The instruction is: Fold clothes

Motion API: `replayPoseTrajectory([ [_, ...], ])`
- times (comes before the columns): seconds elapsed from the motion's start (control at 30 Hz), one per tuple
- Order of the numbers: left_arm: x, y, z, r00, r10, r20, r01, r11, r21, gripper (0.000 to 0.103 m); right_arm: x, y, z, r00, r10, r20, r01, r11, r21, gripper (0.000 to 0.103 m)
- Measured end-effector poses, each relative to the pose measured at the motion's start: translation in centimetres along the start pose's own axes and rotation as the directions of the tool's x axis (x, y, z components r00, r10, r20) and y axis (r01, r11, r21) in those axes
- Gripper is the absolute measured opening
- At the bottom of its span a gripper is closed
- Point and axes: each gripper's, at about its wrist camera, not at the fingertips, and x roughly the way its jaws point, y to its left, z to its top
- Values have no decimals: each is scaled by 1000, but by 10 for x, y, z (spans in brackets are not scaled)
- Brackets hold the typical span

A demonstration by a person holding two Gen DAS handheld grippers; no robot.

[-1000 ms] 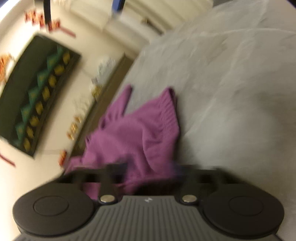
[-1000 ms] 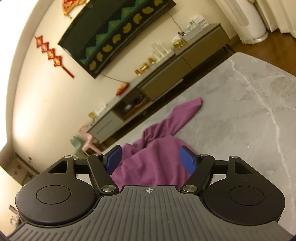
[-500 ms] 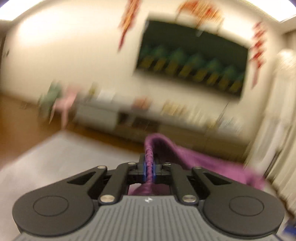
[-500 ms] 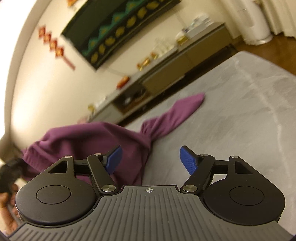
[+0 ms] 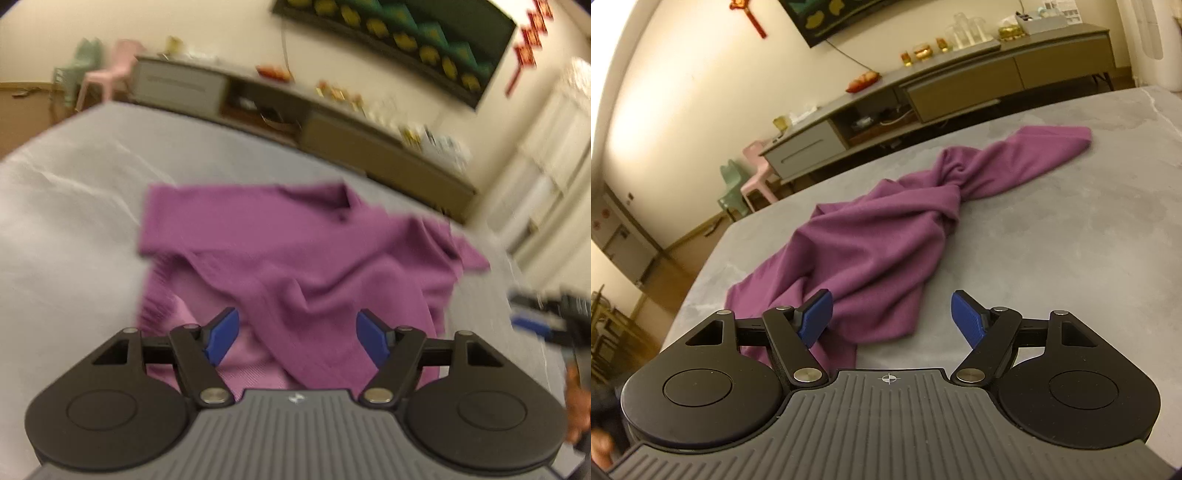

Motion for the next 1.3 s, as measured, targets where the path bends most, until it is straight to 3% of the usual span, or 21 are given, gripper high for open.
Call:
replayPoseTrajectory([
  [0.07, 23, -14, 5, 997, 40, -58, -36, 997, 66, 75, 19, 0, 10, 1000, 14, -3, -14, 999, 36, 80],
  [0.13, 36, -20, 3, 993, 94, -72, -85, 990, 116, 68, 39, -5, 22, 1000, 31, 2, -31, 996, 78, 80],
  [0.17, 42, -22, 1, 991, 111, -68, -101, 985, 139, 58, 49, -8, 28, 999, 33, 9, -34, 994, 102, 81],
  [0.2, 46, -23, 1, 992, 115, -59, -104, 981, 162, 10, 60, -13, 34, 999, 35, 14, -36, 991, 132, 81],
  [0.27, 44, -25, 1, 994, 108, -14, -104, 975, 196, 1, 82, -28, 47, 1000, 28, 13, -30, 980, 197, 81],
  [0.33, 11, -26, 9, 991, 44, 124, -68, 977, 201, 1, 101, -43, 57, 1000, 17, 8, -18, 973, 232, 81],
  [0.37, -12, -24, 14, 975, 3, 222, -49, 978, 202, 1, 112, -49, 61, 1000, 7, 0, -7, 974, 228, 79],
  [0.43, -59, -13, 22, 911, -77, 406, 0, 982, 188, 1, 130, -58, 67, 999, 13, -38, -5, 979, 206, 67],
  [0.5, -91, 5, 25, 839, -97, 535, 19, 988, 151, 1, 147, -61, 69, 992, 99, -73, -82, 975, 206, 23],
  [0.57, -105, 17, 23, 811, -99, 577, 44, 993, 109, 1, 145, -58, 70, 983, 181, -34, -169, 959, 226, 11],
  [0.7, -129, 33, 17, 766, -109, 634, 107, 993, 41, 0, 88, -32, 91, 952, 277, 134, -299, 934, 195, 7],
  [0.8, -147, 45, 12, 729, -111, 675, 157, 988, -7, 0, 9, -3, 105, 888, 334, 316, -374, 925, 72, 7],
  [0.9, -165, 57, 7, 691, -109, 715, 208, 977, -52, 0, -82, 33, 94, 806, 352, 476, -326, 935, -140, 7],
  [0.93, -171, 61, 5, 678, -108, 727, 226, 972, -66, 0, -105, 44, 87, 786, 342, 515, -278, 940, -200, 7],
  [0.97, -177, 65, 4, 664, -106, 740, 243, 967, -80, 0, -122, 54, 79, 785, 299, 543, -199, 951, -235, 7],
  [1.0, -173, 64, 4, 682, -125, 721, 262, 962, -81, 0, -129, 60, 74, 796, 229, 560, -104, 964, -246, 7],
  [1.1, -112, 40, 6, 836, -208, 508, 271, 961, -52, 1, -109, 39, 57, 810, -102, 577, 226, 963, -148, 7],
  [1.13, -93, 26, 5, 874, -237, 424, 274, 961, -28, 1, -93, 19, 53, 812, -209, 544, 310, 946, -99, 7],
  [1.2, -60, -2, -1, 918, -258, 301, 262, 965, 27, 7, -60, -37, 46, 824, -395, 406, 425, 905, 17, 8],
  [1.27, -36, -38, -6, 928, -301, 220, 286, 953, 97, 25, -48, -91, 47, 869, -421, 260, 384, 905, 180, 8],
  [1.3, -26, -55, -7, 931, -309, 194, 287, 948, 134, 42, -49, -112, 48, 887, -398, 232, 338, 905, 258, 16],
])
